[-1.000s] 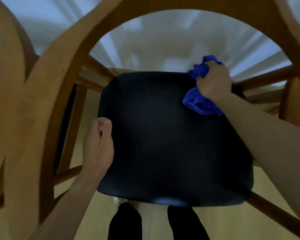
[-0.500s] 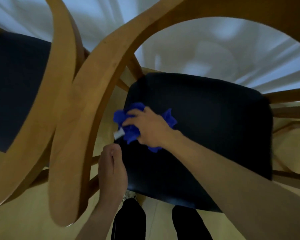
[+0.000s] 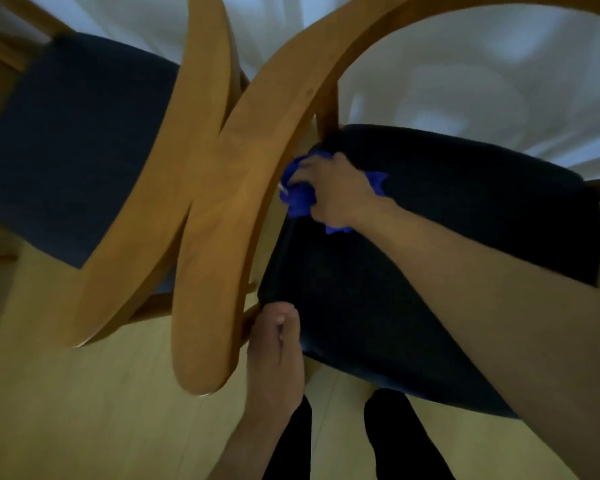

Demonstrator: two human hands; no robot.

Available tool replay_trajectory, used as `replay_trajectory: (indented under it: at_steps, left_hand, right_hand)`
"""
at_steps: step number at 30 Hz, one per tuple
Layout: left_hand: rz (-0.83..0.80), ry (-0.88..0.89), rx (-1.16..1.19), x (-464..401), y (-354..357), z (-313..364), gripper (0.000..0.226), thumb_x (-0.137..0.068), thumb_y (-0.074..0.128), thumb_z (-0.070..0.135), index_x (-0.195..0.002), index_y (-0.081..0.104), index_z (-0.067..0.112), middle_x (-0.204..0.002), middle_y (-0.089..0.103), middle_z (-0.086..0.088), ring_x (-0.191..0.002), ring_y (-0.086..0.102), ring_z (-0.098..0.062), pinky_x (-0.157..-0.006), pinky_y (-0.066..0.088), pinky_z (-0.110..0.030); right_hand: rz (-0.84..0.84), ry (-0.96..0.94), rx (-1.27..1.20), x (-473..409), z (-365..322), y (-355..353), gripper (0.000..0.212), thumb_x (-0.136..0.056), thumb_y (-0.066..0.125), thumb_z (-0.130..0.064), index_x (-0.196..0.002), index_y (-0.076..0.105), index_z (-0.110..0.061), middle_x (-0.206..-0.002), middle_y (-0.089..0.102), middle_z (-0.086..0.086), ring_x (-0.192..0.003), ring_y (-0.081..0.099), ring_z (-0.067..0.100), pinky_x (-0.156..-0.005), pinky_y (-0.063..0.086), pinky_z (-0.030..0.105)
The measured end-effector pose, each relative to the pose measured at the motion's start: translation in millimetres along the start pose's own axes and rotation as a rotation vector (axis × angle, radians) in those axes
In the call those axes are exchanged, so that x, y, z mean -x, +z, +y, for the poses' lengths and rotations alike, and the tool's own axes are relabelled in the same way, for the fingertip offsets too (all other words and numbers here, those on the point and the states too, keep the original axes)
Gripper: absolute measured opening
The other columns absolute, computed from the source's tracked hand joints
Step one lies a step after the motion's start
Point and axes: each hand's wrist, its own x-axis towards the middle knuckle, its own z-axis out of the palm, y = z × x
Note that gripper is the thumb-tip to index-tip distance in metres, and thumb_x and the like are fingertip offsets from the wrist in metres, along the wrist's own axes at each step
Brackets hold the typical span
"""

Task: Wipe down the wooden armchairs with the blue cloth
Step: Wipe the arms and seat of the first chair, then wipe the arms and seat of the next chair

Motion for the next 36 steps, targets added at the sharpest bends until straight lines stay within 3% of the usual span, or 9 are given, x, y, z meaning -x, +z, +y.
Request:
replay_trajectory:
  at_steps: [4, 8, 13, 16, 20, 23, 26, 32, 36]
  left_hand:
    - [-0.064, 0.204, -0.411, 22, -16, -25, 0.022, -0.087, 0.054, 0.003, -0.098, 0.057, 0.022, -0.102, 0.051, 0.011, -0.092, 0.047, -0.001, -0.080, 0.037, -0.015]
    - [-0.134, 0.084, -0.561, 36, -34, -42, 0.014, -0.088, 0.055, 0.015, -0.098, 0.059, 0.024, -0.104, 0.043, 0.014, -0.097, 0.048, -0.007, -0.081, 0.037, -0.018]
    - [-0.072, 0.010, -0.558, 53, -54, -58, 0.019, -0.086, 0.059, 0.016, -0.104, 0.059, 0.021, -0.106, 0.046, 0.012, -0.100, 0.046, -0.012, -0.081, 0.037, -0.023]
    - [0.000, -0.024, -0.514, 69, -58, -64, 0.023, -0.084, 0.062, 0.013, -0.106, 0.060, 0.017, -0.109, 0.052, 0.003, -0.100, 0.048, -0.019, -0.081, 0.039, -0.030]
    - [0.052, -0.056, -0.443, 96, -53, -65, 0.022, -0.085, 0.060, 0.015, -0.106, 0.056, 0.021, -0.109, 0.048, 0.008, -0.098, 0.042, -0.013, -0.076, 0.035, -0.027]
    - [0.038, -0.020, -0.393, 111, -43, -68, 0.023, -0.086, 0.058, 0.018, -0.108, 0.053, 0.025, -0.109, 0.043, 0.014, -0.097, 0.038, -0.006, -0.075, 0.035, -0.025]
    - [-0.018, 0.027, -0.334, 122, -29, -76, 0.026, -0.088, 0.057, 0.020, -0.113, 0.052, 0.025, -0.113, 0.043, 0.014, -0.101, 0.037, -0.004, -0.078, 0.036, -0.023]
    - [-0.038, 0.193, -0.266, 124, -47, -86, 0.036, -0.081, 0.061, 0.008, -0.115, 0.052, 0.013, -0.109, 0.050, -0.002, -0.100, 0.047, -0.024, -0.084, 0.044, -0.039]
    - [-0.110, 0.242, -0.055, 129, -112, -86, 0.068, -0.072, 0.071, 0.026, -0.134, 0.042, 0.029, -0.118, 0.047, 0.015, -0.114, 0.048, -0.013, -0.090, 0.041, -0.027]
  right_hand:
    - [-0.106, -0.173, 0.111, 51, -40, 43, 0.055, -0.079, 0.067, -0.022, -0.129, 0.053, -0.040, -0.150, 0.033, -0.011, -0.116, 0.034, 0.028, -0.071, 0.038, 0.034]
    - [-0.260, -0.311, 0.099, 100, -66, 73, 0.052, -0.085, 0.064, -0.028, -0.134, 0.049, -0.038, -0.150, 0.031, -0.010, -0.119, 0.031, 0.028, -0.087, 0.044, 0.037]
    - [-0.321, -0.362, 0.018, 161, -60, 87, 0.050, -0.084, 0.063, -0.021, -0.131, 0.053, -0.034, -0.146, 0.035, -0.011, -0.118, 0.033, 0.026, -0.087, 0.043, 0.039]
    - [-0.370, -0.426, 0.112, 194, -37, 89, 0.044, -0.088, 0.060, -0.017, -0.128, 0.056, -0.034, -0.148, 0.034, -0.013, -0.119, 0.032, 0.025, -0.091, 0.039, 0.039]
    - [-0.461, -0.476, 0.289, 235, 2, 77, 0.044, -0.088, 0.058, -0.017, -0.128, 0.054, -0.037, -0.150, 0.030, -0.017, -0.122, 0.032, 0.026, -0.097, 0.037, 0.041]
    - [-0.514, -0.415, 0.344, 267, 36, 71, 0.048, -0.087, 0.058, -0.017, -0.130, 0.052, -0.038, -0.151, 0.028, -0.020, -0.127, 0.030, 0.026, -0.102, 0.035, 0.041]
    - [-0.516, -0.291, 0.298, 295, 43, 68, 0.054, -0.085, 0.059, -0.016, -0.131, 0.049, -0.043, -0.149, 0.028, -0.025, -0.117, 0.030, 0.015, -0.097, 0.037, 0.032]
    - [-0.278, -0.362, 0.107, 286, -41, 54, 0.054, -0.076, 0.064, -0.013, -0.122, 0.059, -0.042, -0.143, 0.040, -0.025, -0.096, 0.036, 0.014, -0.087, 0.043, 0.027]
    - [-0.246, -0.378, -0.128, 276, -132, 39, 0.056, -0.081, 0.066, -0.010, -0.126, 0.057, -0.042, -0.142, 0.041, -0.026, -0.104, 0.038, -0.003, -0.093, 0.033, 0.017]
